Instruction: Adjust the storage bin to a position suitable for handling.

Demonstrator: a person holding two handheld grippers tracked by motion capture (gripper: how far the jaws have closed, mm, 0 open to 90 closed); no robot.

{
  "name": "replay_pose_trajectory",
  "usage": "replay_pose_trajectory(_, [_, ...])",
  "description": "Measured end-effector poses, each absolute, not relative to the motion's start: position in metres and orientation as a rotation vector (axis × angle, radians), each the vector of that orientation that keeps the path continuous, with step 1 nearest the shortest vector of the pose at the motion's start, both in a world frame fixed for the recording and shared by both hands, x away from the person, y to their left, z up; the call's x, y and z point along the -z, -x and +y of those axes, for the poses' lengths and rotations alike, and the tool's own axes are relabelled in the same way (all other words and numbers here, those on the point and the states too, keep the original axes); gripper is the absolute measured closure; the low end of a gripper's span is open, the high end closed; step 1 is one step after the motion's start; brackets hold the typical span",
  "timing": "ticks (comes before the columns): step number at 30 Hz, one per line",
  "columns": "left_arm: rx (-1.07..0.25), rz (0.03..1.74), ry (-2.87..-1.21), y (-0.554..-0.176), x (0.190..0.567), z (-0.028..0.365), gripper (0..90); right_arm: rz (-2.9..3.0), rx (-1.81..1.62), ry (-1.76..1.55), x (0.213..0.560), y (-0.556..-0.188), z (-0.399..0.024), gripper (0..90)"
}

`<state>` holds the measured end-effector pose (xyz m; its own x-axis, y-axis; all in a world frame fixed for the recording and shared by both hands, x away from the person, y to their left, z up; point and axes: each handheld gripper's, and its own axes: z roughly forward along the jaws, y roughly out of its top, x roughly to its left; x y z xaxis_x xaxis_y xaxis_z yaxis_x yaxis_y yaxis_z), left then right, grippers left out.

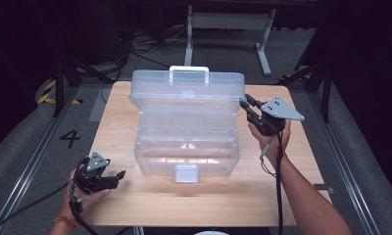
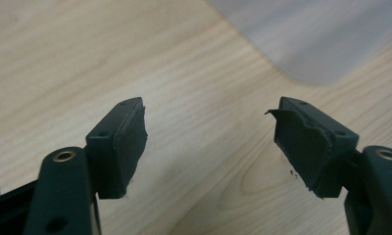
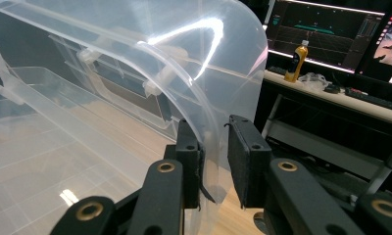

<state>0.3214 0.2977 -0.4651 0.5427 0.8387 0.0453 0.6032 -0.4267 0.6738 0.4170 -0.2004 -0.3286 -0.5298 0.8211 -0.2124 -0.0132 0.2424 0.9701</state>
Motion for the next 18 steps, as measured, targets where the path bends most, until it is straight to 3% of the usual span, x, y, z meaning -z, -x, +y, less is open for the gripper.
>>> replay_pose_trajectory(18, [-0.471, 1.173, -2.124, -0.322, 0.481, 0.299, 22.1, 1.792, -1.338, -0.779, 0.311, -0.450, -0.200, 80.9])
